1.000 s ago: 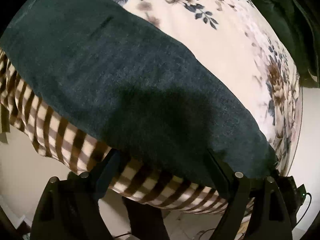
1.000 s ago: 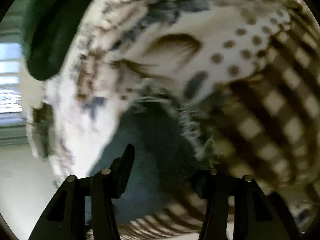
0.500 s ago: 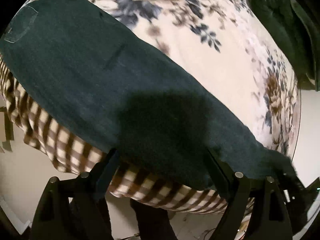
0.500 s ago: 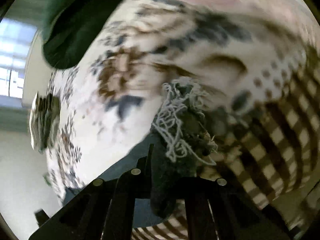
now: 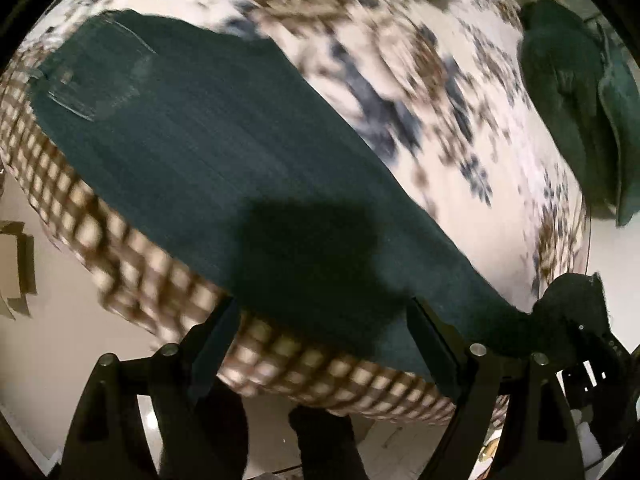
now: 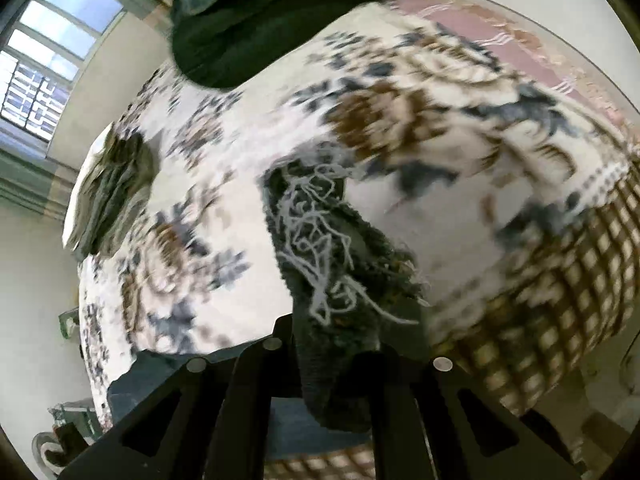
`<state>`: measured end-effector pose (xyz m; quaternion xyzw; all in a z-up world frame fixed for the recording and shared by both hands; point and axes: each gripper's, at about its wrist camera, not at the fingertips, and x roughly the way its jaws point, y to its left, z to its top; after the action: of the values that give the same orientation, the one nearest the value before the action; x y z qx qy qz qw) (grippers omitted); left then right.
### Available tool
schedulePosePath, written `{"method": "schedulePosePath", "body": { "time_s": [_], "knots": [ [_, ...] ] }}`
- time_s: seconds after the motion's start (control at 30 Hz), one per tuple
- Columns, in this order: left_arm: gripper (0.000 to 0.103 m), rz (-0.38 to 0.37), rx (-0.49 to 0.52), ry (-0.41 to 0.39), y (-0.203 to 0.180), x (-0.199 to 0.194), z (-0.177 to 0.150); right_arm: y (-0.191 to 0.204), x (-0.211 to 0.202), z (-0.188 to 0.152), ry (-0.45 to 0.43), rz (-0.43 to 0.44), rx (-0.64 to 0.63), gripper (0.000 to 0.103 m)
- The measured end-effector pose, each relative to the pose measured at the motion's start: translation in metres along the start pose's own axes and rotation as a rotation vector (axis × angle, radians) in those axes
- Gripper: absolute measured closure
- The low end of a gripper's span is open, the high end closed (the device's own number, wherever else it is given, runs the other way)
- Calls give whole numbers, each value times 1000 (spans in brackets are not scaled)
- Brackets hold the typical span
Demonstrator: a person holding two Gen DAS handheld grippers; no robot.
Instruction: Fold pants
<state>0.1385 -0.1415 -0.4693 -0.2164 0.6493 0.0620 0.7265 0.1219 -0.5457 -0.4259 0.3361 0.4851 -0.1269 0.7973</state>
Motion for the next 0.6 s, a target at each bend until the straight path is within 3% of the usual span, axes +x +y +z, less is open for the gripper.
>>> {"method": "schedulePosePath", "body": {
  "time_s": [0.2,0.4,0.5,0.6],
  "knots": [
    [18,40,-64,-78,86,-27,46,102,37,-63,47,38,-64,95],
    [18,106,-157,-136,174,-34,94,213,101,-146,125,43,-194,96],
    [18,140,-210,-151,213,-36,110,246,138,-185,179,-6,-241,95],
    [18,169,-273,-159,251,-37,120,265,171,-219,201,-115,-282,95]
  ]
}}
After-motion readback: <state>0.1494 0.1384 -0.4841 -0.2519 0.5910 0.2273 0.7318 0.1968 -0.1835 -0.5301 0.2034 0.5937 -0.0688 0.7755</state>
